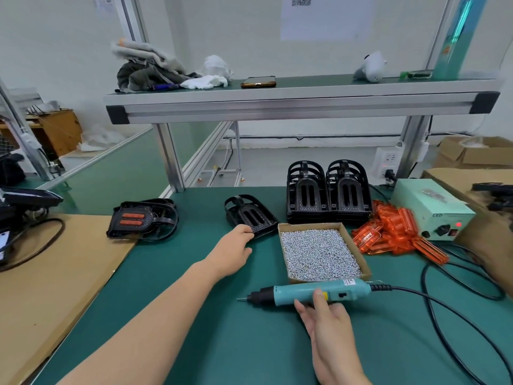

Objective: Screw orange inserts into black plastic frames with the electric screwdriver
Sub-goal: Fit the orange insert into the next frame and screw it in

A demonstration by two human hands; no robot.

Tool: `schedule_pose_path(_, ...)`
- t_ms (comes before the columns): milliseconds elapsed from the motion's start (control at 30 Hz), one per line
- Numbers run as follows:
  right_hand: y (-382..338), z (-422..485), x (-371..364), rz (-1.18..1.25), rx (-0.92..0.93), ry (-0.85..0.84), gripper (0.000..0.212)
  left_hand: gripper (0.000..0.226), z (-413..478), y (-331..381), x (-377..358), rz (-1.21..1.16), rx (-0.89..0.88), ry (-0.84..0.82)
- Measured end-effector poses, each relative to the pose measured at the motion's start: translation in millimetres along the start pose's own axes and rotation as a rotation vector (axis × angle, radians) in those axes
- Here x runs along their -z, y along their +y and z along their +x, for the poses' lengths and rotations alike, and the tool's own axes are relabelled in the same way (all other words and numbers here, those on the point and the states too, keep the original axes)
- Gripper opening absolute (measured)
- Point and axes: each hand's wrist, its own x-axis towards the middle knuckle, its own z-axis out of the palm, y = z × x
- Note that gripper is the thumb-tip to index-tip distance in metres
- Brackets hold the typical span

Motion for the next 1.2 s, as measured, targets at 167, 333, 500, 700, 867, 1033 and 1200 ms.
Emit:
schedule_pose_path(167,3.5,1.2,1.6,-0.020,0.009,0.007,0.017,0.033,-10.9,-0.2,4.1,-0.038,0.049,0.184)
schedule_pose_path(333,0.8,5.9,2.6,-0.077,0.012,-0.024,0.027,0.016,-23.6,3.0,11.3,-0.069,0.100,0.331)
schedule_pose_path(500,-0.3,5.2,2.9,-0.125,-0.006,-0.037,0.023,0.018,-41.0,8.0,20.9,-0.135,0.086,0.487)
schedule_pose_path(700,5.6,-0.2,2.9,-0.060,-0.009,0.024,0.027,0.025,-54.8,9.9,20.2,-0.032,-0.006,0.407)
schedule_pose_path(867,7.7,-6.4,9.0,-0.193,-0.003,0.011,0.035,0.031,-57.1,2.2,4.1,0.029,-0.021,0.329)
schedule_pose_path(1033,3.9,-8.5,15.3,-0.293,-0.009,-0.042,0.024,0.037,-54.4,-7.3,-2.0,-0.009,0.006,0.241)
schedule_pose_path(1200,0.7,-10.9,20.3,-0.133,-0.066,-0.014,0.023,0.029,-58.8,-11.1,6.1,-0.146,0.058,0.310)
